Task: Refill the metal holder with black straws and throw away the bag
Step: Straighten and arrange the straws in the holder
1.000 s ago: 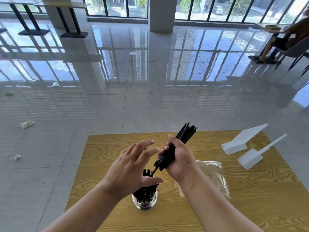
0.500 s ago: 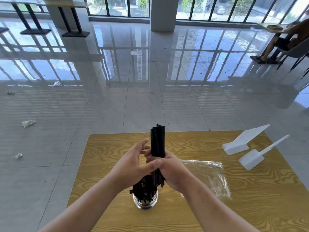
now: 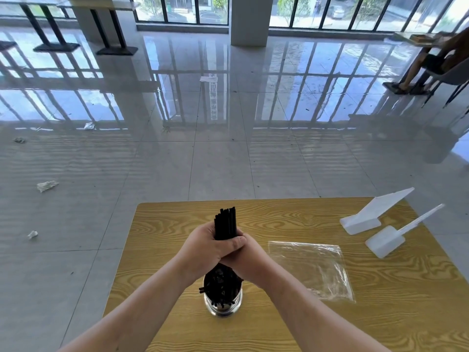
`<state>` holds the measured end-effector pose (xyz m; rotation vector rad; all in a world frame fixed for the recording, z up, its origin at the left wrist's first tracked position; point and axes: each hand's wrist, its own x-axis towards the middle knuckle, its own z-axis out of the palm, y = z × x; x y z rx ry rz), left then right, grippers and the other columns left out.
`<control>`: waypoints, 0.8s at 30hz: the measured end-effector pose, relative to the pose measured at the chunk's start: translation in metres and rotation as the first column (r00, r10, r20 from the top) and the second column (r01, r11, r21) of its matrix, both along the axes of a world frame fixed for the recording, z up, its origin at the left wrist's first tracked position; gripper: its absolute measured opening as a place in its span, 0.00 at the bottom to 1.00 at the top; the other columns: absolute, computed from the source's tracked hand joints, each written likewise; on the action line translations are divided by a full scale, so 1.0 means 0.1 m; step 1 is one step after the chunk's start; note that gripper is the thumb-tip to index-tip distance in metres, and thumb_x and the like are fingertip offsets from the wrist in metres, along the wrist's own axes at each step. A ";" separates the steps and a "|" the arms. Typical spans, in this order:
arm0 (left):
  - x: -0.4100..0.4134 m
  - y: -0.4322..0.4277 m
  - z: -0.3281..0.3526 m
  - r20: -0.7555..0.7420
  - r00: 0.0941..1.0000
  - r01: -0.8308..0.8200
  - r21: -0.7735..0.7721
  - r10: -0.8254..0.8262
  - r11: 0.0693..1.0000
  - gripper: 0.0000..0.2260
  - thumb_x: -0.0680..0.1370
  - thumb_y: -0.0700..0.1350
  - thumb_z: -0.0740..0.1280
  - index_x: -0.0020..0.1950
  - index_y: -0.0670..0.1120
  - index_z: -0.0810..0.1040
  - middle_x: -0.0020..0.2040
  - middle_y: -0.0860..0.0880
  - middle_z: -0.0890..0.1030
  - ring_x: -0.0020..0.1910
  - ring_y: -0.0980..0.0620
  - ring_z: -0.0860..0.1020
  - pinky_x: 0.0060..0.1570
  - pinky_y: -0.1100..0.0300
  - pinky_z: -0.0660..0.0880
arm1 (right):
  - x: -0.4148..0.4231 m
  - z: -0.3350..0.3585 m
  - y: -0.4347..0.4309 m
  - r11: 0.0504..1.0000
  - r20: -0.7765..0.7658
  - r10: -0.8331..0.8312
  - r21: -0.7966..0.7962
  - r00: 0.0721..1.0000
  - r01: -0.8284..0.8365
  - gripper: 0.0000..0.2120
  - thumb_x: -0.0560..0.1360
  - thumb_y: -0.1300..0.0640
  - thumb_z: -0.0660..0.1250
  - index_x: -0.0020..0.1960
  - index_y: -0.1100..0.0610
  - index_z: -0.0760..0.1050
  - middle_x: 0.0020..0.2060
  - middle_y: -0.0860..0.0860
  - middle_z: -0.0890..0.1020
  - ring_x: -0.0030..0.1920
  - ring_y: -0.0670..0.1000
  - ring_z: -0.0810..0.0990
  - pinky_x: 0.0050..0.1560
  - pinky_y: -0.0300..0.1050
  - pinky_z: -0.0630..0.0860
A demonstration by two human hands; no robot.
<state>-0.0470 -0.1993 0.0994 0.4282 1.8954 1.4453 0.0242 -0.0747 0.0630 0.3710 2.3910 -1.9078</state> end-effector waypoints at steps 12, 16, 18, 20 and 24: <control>0.01 -0.06 -0.19 0.160 0.987 -0.010 0.042 0.003 0.999 0.04 0.78 0.49 0.77 0.52 0.54 0.89 0.55 0.50 0.89 0.60 0.49 0.85 0.66 0.46 0.79 | 0.06 -0.09 -0.06 0.994 0.045 0.020 -0.111 0.999 -0.015 0.10 0.79 0.60 0.70 0.54 0.46 0.82 0.50 0.57 0.87 0.54 0.62 0.86 0.56 0.62 0.83; -0.06 -0.04 -0.06 0.191 0.981 -0.012 0.124 -0.012 0.992 0.10 0.76 0.52 0.77 0.55 0.51 0.88 0.46 0.50 0.88 0.41 0.54 0.85 0.38 0.63 0.79 | 0.02 0.02 0.02 0.991 0.072 0.009 -0.135 0.997 0.001 0.06 0.80 0.58 0.69 0.54 0.56 0.85 0.46 0.55 0.89 0.49 0.55 0.88 0.54 0.53 0.86; -0.13 -0.05 -0.01 0.180 0.983 0.010 0.162 -0.040 0.987 0.15 0.77 0.55 0.76 0.56 0.46 0.87 0.42 0.45 0.84 0.31 0.50 0.78 0.29 0.58 0.74 | 0.00 0.12 0.03 0.969 0.079 0.013 -0.246 0.997 0.006 0.06 0.82 0.56 0.70 0.54 0.57 0.85 0.44 0.54 0.88 0.45 0.54 0.88 0.53 0.51 0.86; -0.21 -0.07 0.02 0.151 0.987 0.031 0.178 -0.059 0.983 0.18 0.79 0.57 0.74 0.56 0.42 0.86 0.41 0.39 0.81 0.28 0.45 0.72 0.25 0.56 0.69 | -0.01 0.22 0.03 0.909 0.096 0.037 -0.416 0.995 0.006 0.08 0.83 0.54 0.71 0.56 0.58 0.85 0.45 0.57 0.88 0.44 0.57 0.87 0.51 0.53 0.85; -0.30 -0.09 0.03 0.193 0.980 -0.005 0.215 -0.038 0.977 0.24 0.77 0.62 0.74 0.52 0.39 0.86 0.37 0.40 0.79 0.24 0.48 0.67 0.21 0.60 0.64 | 0.04 0.30 0.04 0.729 0.101 0.123 -0.684 0.987 -0.021 0.12 0.85 0.54 0.69 0.59 0.61 0.84 0.51 0.60 0.87 0.47 0.58 0.88 0.52 0.53 0.85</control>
